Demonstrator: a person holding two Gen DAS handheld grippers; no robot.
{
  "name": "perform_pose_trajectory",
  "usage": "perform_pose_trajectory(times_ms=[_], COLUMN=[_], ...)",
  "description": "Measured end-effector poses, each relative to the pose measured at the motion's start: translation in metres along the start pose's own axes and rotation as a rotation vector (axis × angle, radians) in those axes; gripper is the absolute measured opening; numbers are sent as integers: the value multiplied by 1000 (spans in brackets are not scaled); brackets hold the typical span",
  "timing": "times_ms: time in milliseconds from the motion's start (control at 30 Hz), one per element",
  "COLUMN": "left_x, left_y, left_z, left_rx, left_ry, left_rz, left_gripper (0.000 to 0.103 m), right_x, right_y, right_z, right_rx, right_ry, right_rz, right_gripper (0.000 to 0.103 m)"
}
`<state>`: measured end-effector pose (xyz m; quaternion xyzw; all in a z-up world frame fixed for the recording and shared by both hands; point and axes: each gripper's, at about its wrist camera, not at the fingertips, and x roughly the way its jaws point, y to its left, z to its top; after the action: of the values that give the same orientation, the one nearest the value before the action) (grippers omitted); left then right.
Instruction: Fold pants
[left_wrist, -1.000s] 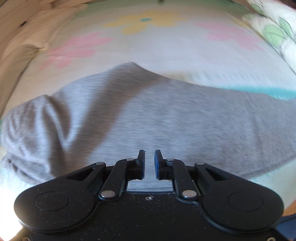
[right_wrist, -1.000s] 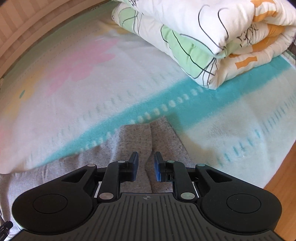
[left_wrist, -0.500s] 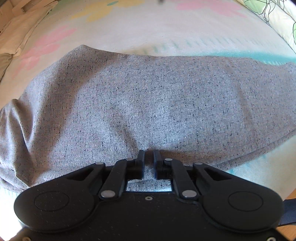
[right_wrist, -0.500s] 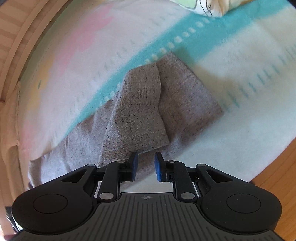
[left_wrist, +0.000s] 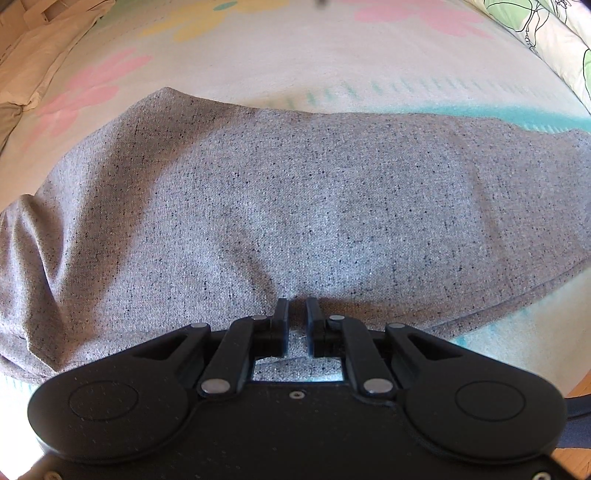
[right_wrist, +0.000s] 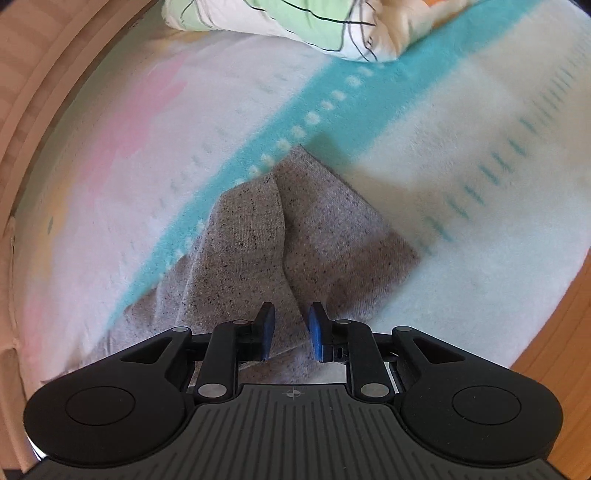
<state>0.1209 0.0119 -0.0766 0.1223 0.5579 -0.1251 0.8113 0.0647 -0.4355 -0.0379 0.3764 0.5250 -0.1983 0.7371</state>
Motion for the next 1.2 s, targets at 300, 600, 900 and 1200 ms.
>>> perform_pose_trajectory(times_ms=[300,600,900,1200], left_x=[-2,-3,-10,-4], left_y=[-2,-2,9,18], left_z=[-1,1,1,-4], left_rx=[2,-10,-38,-66], left_ry=[-3,0,-13,25], left_rz=[-4,-10,-57,-43], left_gripper=[16,16,18,18], right_x=[15,-50,-27,-4], right_y=[25,50,31,28], right_z=[-15,-24,-22,-22], right_rx=[-191,-471,-488,-524], right_ry=[42,-254,-131,-123], right_rz=[-53,-239,-376,-513], right_gripper=[24,8,7,0])
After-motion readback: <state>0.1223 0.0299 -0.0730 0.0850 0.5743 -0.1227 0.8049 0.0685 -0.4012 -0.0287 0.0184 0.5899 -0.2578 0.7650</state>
